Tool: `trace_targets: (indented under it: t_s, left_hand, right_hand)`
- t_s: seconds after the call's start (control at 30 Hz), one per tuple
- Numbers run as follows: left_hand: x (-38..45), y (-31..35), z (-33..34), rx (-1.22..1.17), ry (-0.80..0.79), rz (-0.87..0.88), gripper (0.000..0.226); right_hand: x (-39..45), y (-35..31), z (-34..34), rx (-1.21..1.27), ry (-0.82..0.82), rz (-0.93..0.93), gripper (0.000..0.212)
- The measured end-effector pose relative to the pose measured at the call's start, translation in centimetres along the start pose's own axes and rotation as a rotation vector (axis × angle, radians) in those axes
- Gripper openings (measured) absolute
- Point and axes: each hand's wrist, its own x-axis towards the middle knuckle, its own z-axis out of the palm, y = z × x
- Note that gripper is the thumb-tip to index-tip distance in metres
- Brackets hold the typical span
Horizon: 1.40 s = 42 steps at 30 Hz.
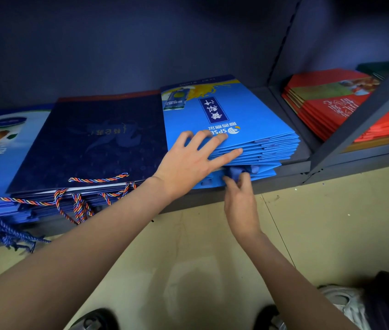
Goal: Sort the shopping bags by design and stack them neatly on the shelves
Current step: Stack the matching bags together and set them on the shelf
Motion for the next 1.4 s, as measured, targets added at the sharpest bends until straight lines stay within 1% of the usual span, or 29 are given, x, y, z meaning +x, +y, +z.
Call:
trace_targets:
  t_s: [0.07, 0.1, 0.13, 0.2, 0.23, 0.27, 0.33, 0.37, 0.4, 0.47, 0.57, 0.6, 0.67, 0.73, 0.77, 0.8, 0.83, 0.9, 0.93, 0.97, 1.0, 1.03, 1.07, 1.13, 1.17, 1.23, 1.33, 1.37, 1.4]
  left_hand:
    - [0.0, 0.0, 0.0, 0.014, -0.008, 0.003, 0.096]
    - [0.0, 0.0, -0.1, 0.019, -0.013, 0.003, 0.095]
    - [0.0, 0.0, -0.1, 0.022, -0.013, 0.002, 0.093]
    - [0.0, 0.1, 0.0, 0.021, -0.006, -0.003, 0.092]
    - [0.0, 0.1, 0.0, 0.019, -0.005, -0.005, 0.092]
    - [0.0, 0.2, 0.0, 0.016, -0.008, -0.005, 0.092]
    - [0.0, 0.1, -0.1, 0.012, -0.012, -0.006, 0.091]
    - [0.0, 0.1, -0.2, 0.01, -0.012, -0.006, 0.091]
    - [0.0, 0.0, -0.2, 0.009, -0.014, -0.005, 0.09]
    - [0.0, 0.0, -0.3, 0.003, -0.017, -0.004, 0.09]
    - [0.1, 0.1, -0.3, -0.016, -0.011, 0.0, 0.092]
    - [0.1, 0.1, -0.3, -0.019, -0.011, 0.002, 0.093]
    - [0.1, 0.0, -0.3, -0.017, -0.016, 0.005, 0.094]
    - [0.1, 0.1, -0.3, -0.012, -0.021, 0.002, 0.096]
    - [0.1, 0.0, -0.2, -0.014, -0.019, -0.001, 0.097]
    - [0.1, 0.1, -0.2, -0.017, -0.015, -0.002, 0.096]
    - [0.1, 0.0, -0.1, -0.015, -0.01, -0.003, 0.095]
    - [0.1, 0.0, -0.1, -0.004, -0.005, 0.0, 0.093]
    - [0.1, 0.0, -0.1, -0.001, -0.004, 0.002, 0.092]
    - [0.1, 0.0, -0.1, -0.003, -0.003, 0.001, 0.092]
    - [0.1, 0.0, -0.1, -0.006, 0.0, 0.001, 0.091]
    - [0.1, 0.1, -0.1, -0.008, 0.004, 0.0, 0.09]
    - [0.0, 0.1, 0.0, -0.009, 0.007, 0.001, 0.089]
    - [0.0, 0.1, 0.0, -0.013, 0.008, 0.004, 0.089]
    - [0.1, 0.1, 0.0, -0.015, 0.004, 0.004, 0.091]
    - [0.0, 0.1, 0.0, -0.009, -0.006, 0.005, 0.096]
    - [0.0, 0.1, -0.2, -0.003, -0.011, 0.007, 0.096]
    - [0.0, 0.1, -0.2, -0.005, -0.012, 0.007, 0.096]
    - [0.0, 0.1, -0.3, -0.007, -0.013, 0.007, 0.096]
  right_hand:
    - [0.5, -0.5, -0.4, 0.197, 0.107, 0.178, 0.016]
    - [0.8, -0.9, -0.4, 0.346, 0.173, 0.303, 0.012]
    - [1.1, -1.5, -0.6, 0.547, 0.23, 0.48, 0.012]
    - [2.1, -2.9, -1.2, 1.028, 0.351, 0.889, 0.026]
    - [2.6, -3.2, -1.4, 1.229, 0.408, 1.041, 0.031]
    - [3.2, -3.3, -1.5, 1.355, 0.471, 1.13, 0.033]
    - [3.9, -3.5, -1.7, 1.438, 0.571, 1.188, 0.032]
    - [4.1, -3.6, -1.8, 1.415, 0.593, 1.163, 0.028]
    - [4.1, -3.7, -1.6, 1.352, 0.574, 1.112, 0.026]
    - [3.4, -3.8, -0.9, 1.194, 0.455, 0.983, 0.025]
    - [2.0, -3.9, -0.1, 1.052, 0.23, 0.889, 0.021]
    - [1.9, -4.1, -0.3, 1.058, 0.145, 0.857, 0.021]
    - [1.7, -4.4, -1.0, 1.187, -0.015, 0.843, 0.029]
    - [1.4, -4.3, -2.1, 1.304, -0.116, 0.894, 0.031]
    - [1.2, -3.9, -2.4, 1.273, -0.143, 0.913, 0.028]
    - [0.9, -3.4, -2.7, 1.186, -0.136, 0.921, 0.023]
    - [0.6, -2.6, -2.8, 1.091, -0.083, 0.911, 0.02]
    - [0.1, -0.9, -3.0, 0.925, 0.09, 0.855, 0.012]
    - [-0.1, -0.2, -3.0, 0.828, 0.198, 0.784, 0.006]
    - [-0.2, 0.5, -3.1, 0.695, 0.284, 0.65, 0.003]
    - [-0.3, 0.9, -3.0, 0.539, 0.308, 0.466, 0.006]
    - [-0.5, 1.1, -2.8, 0.389, 0.28, 0.267, 0.01]
    - [-0.7, 1.2, -2.2, 0.263, 0.212, 0.108, 0.018]
    - [-1.0, 1.0, -0.8, 0.047, 0.042, -0.068, 0.038]
    - [-1.2, 1.0, -0.2, -0.061, -0.028, -0.113, 0.046]
    - [-1.3, 0.6, 0.2, -0.213, -0.173, -0.138, 0.055]
    - [0.0, 0.5, -0.4, -0.344, -0.387, -0.122, 0.072]
    - [0.7, 0.3, -0.6, -0.385, -0.436, -0.108, 0.075]
    - [1.4, 0.1, -0.6, -0.398, -0.451, -0.1, 0.077]
